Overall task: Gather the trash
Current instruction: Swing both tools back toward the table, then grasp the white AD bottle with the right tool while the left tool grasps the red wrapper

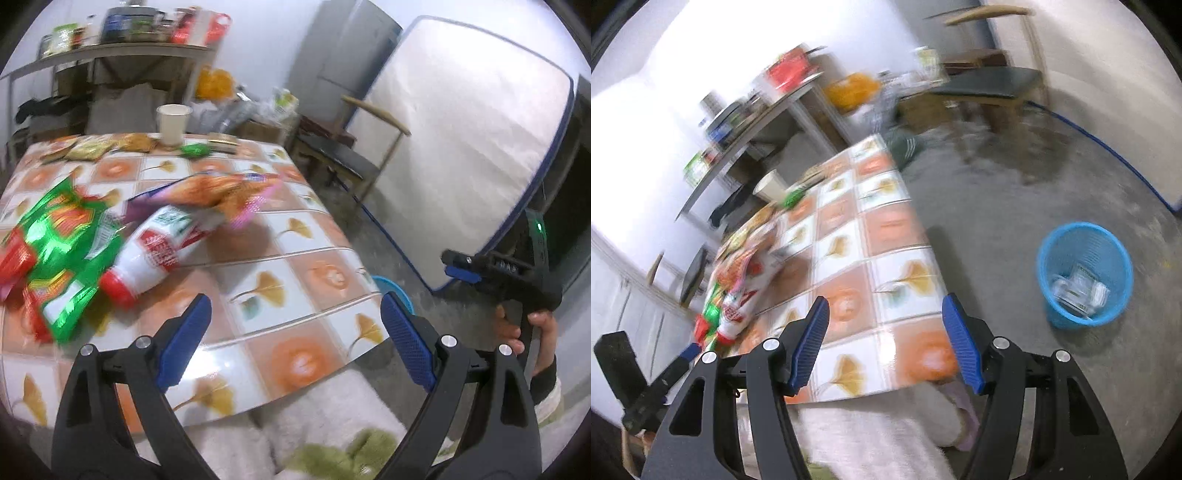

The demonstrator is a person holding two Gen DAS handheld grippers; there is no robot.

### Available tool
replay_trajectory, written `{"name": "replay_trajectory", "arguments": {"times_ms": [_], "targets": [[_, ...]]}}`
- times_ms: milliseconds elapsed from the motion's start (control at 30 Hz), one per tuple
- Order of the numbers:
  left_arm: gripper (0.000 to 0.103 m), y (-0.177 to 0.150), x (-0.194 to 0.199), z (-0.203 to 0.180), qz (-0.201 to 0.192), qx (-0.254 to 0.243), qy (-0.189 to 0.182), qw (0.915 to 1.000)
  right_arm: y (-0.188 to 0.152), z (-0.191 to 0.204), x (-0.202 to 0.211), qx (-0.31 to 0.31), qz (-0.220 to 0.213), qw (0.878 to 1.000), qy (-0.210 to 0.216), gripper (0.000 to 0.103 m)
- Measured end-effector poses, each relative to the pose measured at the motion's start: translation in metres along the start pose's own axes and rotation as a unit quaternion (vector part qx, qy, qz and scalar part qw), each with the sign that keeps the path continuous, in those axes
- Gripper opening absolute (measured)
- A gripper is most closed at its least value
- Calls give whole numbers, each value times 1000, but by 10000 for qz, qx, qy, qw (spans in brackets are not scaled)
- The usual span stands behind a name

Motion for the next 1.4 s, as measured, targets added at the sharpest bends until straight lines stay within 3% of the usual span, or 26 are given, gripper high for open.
{"name": "replay_trajectory", "arguments": {"times_ms": [133,300,567,733,867,1167,1233,1400], "targets": [[89,-8,19,25,-320,164,49,9993,-4,81,-35,629,346,9968,339,62],[89,0,38,54,-744,262,241,9966,-18,158,-75,949,743,9898,759,62],[89,2,60,106,-1014,650,400,9919,-37,232,-136,859,1153,9849,961,75],[89,0,70,129,-1082,812,521,9894,-38,248,-175,302,1216,9889,804,77],[83,-2,76,146,-1050,957,603,9880,-37,251,-199,-149,1247,9889,788,77],[72,-6,93,175,-1059,1138,824,9844,-22,254,-227,-599,1112,9901,608,77],[71,-3,98,188,-1061,1157,1097,9815,-21,254,-230,-605,1111,9902,593,77],[71,7,81,237,-532,1126,1847,9749,-20,250,-235,-739,1172,9887,565,77]]}}
Point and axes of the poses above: each gripper's, at about its wrist camera, not at the fingertips, and x roughly against the way its jaws point, z to its left, y to its top, the point moved 9 cm from there along -x, roughly the way its jaws point, and after that the axes turned 8 degrees about z, right-handed, at the moved point
